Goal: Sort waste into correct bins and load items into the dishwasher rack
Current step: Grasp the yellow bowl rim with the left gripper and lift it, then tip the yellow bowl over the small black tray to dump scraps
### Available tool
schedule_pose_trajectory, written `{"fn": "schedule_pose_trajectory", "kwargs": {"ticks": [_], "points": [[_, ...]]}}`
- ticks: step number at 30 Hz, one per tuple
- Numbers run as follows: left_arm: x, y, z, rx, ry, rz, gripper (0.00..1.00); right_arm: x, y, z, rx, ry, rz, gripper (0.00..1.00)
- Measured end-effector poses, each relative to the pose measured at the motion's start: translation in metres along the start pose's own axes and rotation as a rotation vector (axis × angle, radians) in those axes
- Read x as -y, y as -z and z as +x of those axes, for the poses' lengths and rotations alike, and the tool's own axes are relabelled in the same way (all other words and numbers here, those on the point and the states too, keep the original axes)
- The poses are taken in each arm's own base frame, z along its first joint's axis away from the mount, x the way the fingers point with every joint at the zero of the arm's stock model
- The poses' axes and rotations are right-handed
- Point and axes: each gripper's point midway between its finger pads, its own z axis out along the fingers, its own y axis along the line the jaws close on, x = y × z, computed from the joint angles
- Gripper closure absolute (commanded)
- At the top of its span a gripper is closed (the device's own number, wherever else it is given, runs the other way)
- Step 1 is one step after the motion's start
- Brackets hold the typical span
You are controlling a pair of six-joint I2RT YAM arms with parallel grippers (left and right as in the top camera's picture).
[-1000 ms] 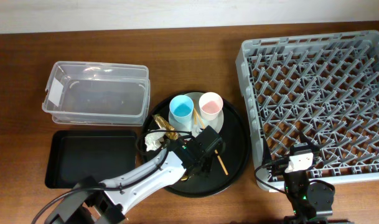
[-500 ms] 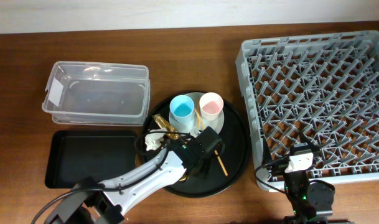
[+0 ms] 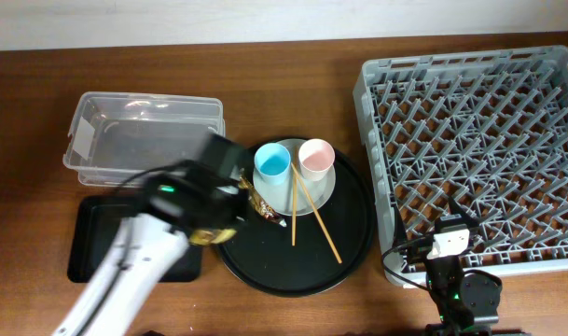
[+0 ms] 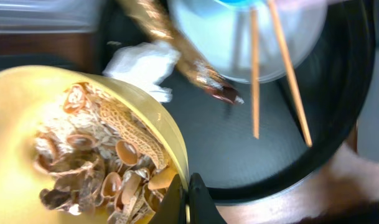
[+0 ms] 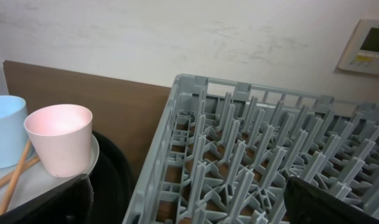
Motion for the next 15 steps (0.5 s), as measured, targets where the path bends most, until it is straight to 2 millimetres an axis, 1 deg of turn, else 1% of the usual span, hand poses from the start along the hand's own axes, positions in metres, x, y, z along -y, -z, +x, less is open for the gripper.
{"fn": "schedule_pose_trajectory", "kwargs": {"ticks": [1, 2, 3, 5, 6, 8, 9, 11, 13, 15], "points": [[-0.029, 0.006, -0.009, 0.011, 0.081, -0.003, 1.00, 0.000, 0.000, 0.000, 0.000, 0.001, 0.000, 0.01], [-0.042, 0.009, -0.011, 0.012, 0.114, 0.001, 1.00, 0.000, 0.000, 0.000, 0.000, 0.000, 0.000, 0.01], [-0.049, 0.010, -0.012, 0.007, 0.130, 0.010, 1.00, 0.000, 0.000, 0.000, 0.000, 0.001, 0.000, 0.01], [-0.091, 0.018, -0.016, 0.015, 0.240, 0.062, 1.00, 0.000, 0.000, 0.000, 0.000, 0.001, 0.000, 0.01], [-0.108, 0.020, -0.016, 0.030, 0.283, 0.104, 1.00, 0.000, 0.000, 0.000, 0.000, 0.001, 0.000, 0.02], [-0.129, 0.017, -0.016, 0.077, 0.336, 0.180, 1.00, 0.000, 0.000, 0.000, 0.000, 0.001, 0.000, 0.01], [-0.141, 0.011, -0.014, 0.108, 0.374, 0.235, 1.00, 0.000, 0.000, 0.000, 0.000, 0.000, 0.000, 0.01], [-0.154, -0.001, -0.009, 0.168, 0.425, 0.337, 1.00, 0.000, 0.000, 0.000, 0.000, 0.000, 0.000, 0.01], [-0.163, -0.012, -0.004, 0.242, 0.463, 0.431, 1.00, 0.000, 0.000, 0.000, 0.000, 0.000, 0.000, 0.01], [-0.171, -0.019, 0.001, 0.309, 0.499, 0.494, 1.00, 0.000, 0.000, 0.000, 0.000, 0.001, 0.000, 0.01]]}}
